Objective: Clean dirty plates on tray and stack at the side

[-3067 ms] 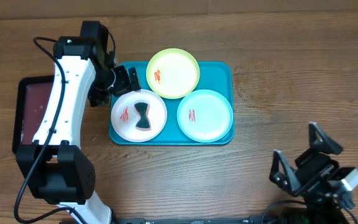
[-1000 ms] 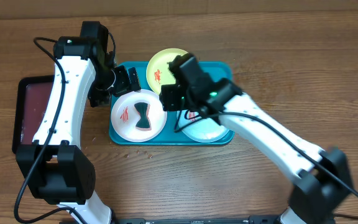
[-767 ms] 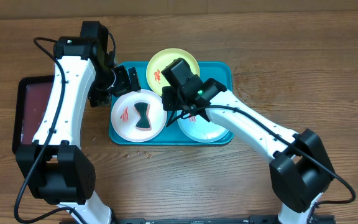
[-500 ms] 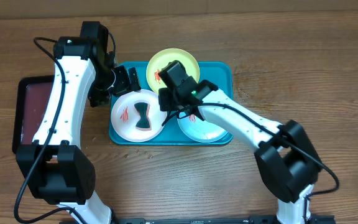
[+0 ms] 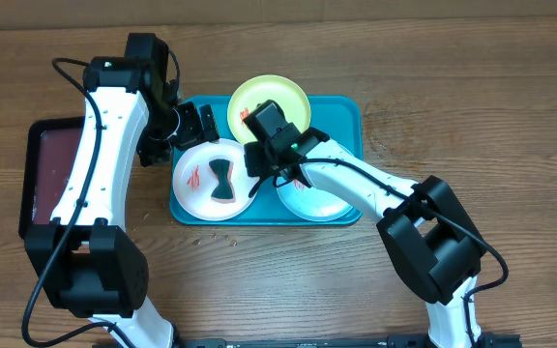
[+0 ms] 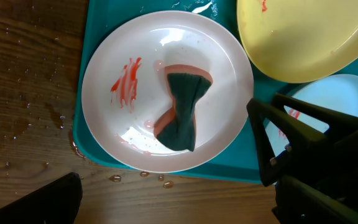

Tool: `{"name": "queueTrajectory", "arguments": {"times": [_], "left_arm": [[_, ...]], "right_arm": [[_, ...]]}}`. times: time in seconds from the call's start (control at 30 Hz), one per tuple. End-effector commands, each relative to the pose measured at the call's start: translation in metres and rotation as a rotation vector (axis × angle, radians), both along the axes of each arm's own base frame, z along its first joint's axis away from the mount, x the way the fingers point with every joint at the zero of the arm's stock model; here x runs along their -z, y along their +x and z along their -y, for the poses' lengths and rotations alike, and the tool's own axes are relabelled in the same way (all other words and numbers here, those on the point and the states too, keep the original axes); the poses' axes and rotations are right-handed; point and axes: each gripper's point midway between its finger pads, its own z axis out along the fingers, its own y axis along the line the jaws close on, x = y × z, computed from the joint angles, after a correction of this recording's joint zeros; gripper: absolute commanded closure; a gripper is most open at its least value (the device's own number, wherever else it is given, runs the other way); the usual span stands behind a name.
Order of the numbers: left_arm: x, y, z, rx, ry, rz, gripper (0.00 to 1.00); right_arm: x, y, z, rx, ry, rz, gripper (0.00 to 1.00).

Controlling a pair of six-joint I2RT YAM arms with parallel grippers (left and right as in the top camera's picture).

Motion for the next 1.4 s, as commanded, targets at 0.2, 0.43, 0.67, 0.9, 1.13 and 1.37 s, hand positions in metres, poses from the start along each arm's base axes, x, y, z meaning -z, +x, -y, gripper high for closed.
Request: {"name": "queueTrajectory", "arguments": {"times": [0.2, 0.43, 0.67, 0.9, 1.13, 1.37], "left_arm": [[-0.002, 0.008, 0.002, 0.013, -0.002, 0.039, 0.0], [-0.001, 0.003, 0.006, 0.018, -0.027, 0.019, 0.0], [0.019, -0.01, 0.006, 0.096, -0.02, -0.025, 0.0], [0.062, -0.027, 0.005, 0.098, -0.021, -0.085, 0.35], [0.087, -0.017, 0.014, 0.073, -0.069, -0.028, 0.52], [0.1, -0.009, 0.037, 0.157, -0.135, 0.032, 0.47]], "right_arm": [[0.027, -0.004, 0.002, -0.007, -0.033, -0.026, 0.64], [0.037, -0.006, 0.003, -0.007, -0.048, -0.043, 0.67], [0.04, -0.013, 0.006, -0.014, -0.058, -0.076, 0.8], [0.04, -0.019, 0.003, -0.032, -0.04, -0.105, 0.8], [0.041, -0.02, 0.003, -0.033, -0.039, -0.109, 0.8], [0.04, -0.022, 0.001, -0.041, -0.03, -0.118, 0.8]]}}
